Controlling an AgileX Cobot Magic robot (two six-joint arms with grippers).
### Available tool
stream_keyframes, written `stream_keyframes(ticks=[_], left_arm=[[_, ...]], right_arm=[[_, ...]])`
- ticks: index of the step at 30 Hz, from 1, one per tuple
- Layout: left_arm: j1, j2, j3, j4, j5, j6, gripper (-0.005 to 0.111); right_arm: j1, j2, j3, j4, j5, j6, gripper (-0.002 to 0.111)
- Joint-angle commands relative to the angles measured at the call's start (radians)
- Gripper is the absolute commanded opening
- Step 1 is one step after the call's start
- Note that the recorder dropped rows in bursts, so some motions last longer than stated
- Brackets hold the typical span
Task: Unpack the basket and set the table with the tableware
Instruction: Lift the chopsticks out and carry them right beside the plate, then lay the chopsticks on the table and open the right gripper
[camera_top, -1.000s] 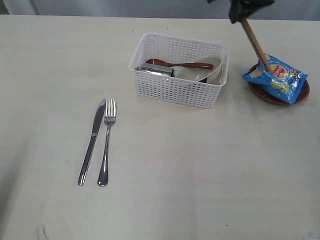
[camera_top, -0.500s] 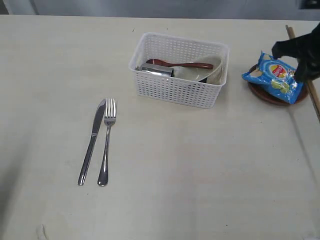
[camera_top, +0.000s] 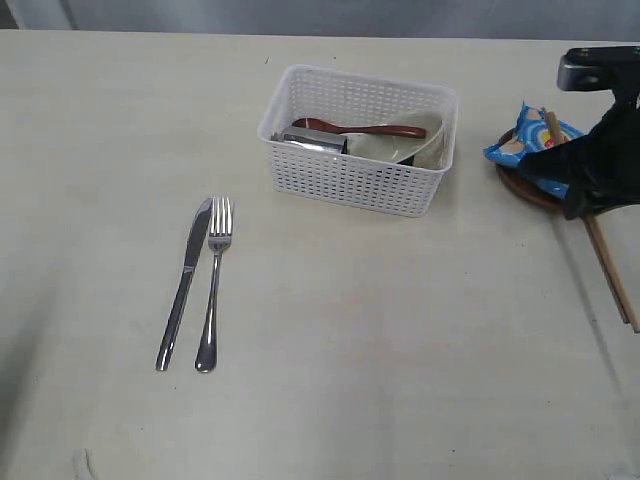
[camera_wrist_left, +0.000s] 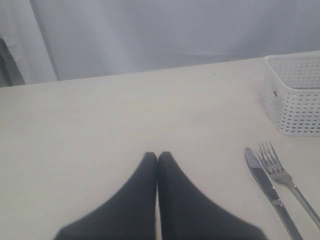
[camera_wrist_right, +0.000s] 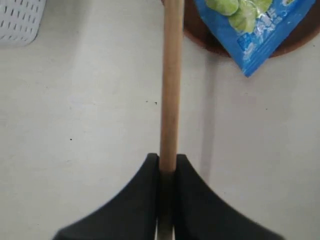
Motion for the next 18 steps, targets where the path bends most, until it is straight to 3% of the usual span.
stream_keyframes(ticks=[1,9,18], left_arm=[[0.001,-0.003,0.002,-0.004,-0.008,-0.003,0.000],[0.001,-0.003,0.002,-0.004,-0.008,-0.003,0.000],[0.001,-0.003,0.002,-0.004,-0.008,-0.003,0.000]], right_arm=[[0.039,0.053,0.004,-0.003,-0.015,-0.054,-0.001],[0.106,0.186,0.004,-0.014,-0.066,-0.084,-0.001],[0.110,0.280,0.004,-0.036,-0.162,-0.081,-0.001]])
